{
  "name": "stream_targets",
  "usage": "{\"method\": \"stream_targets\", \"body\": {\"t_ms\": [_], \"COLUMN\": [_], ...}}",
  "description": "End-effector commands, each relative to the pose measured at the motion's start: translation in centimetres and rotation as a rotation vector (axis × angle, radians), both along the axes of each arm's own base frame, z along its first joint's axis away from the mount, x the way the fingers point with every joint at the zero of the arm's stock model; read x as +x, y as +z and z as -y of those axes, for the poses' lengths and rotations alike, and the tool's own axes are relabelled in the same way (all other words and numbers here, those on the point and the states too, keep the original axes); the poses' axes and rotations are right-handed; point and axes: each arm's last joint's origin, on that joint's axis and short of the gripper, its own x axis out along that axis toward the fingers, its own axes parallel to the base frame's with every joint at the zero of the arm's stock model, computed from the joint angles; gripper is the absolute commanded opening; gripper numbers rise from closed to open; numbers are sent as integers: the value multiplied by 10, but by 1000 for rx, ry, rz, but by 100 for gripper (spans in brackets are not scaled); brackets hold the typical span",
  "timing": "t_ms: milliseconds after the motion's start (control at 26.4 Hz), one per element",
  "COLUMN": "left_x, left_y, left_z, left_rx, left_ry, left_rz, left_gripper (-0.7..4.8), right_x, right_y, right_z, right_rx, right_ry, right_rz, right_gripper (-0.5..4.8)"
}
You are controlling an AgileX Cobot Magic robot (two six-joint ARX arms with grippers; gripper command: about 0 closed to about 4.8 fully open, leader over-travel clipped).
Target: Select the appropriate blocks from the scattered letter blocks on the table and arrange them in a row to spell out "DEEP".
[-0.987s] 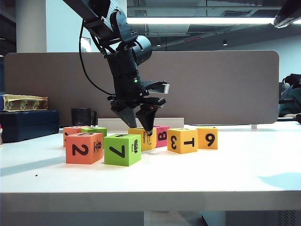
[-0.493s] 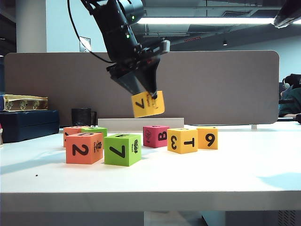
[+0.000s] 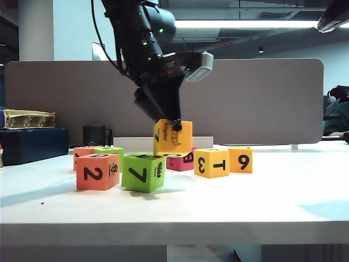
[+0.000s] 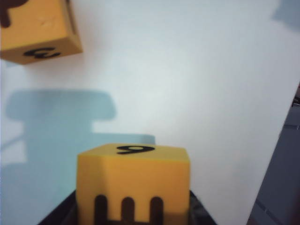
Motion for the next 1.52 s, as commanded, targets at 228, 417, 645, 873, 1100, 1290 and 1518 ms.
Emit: {"method": "stream_targets", "body": {"t_ms": [228, 417, 645, 873, 1100, 1290, 1518], "left_x": [-18, -17, -14, -11, -1, 5, 14], "left_y": [2, 2, -5, -31, -41, -41, -41], "left_z": [30, 30, 27, 27, 30, 26, 16], "left_rx": [-5, 19, 37, 127, 161, 176, 183], "left_ry": [-120, -105, -100, -146, -123, -128, -91], "left_rz": [69, 97, 68, -17, 63, 98, 119], "left_gripper": [267, 266, 236, 236, 236, 236, 236], "right_x": [0, -1, -2, -2, -1, -1, -1], "right_y": [3, 1, 0, 0, 0, 0, 0], "right_z": [0, 0, 0, 0, 0, 0, 0], "right_rx": [5, -4, -8, -8, -8, -8, -8], "right_ry": [4, 4, 4, 4, 4, 4, 3], "right_rz": [19, -8, -20, -20, -20, -20, -20], "right_gripper": [-5, -5, -6, -6, -5, -5, -5]}}
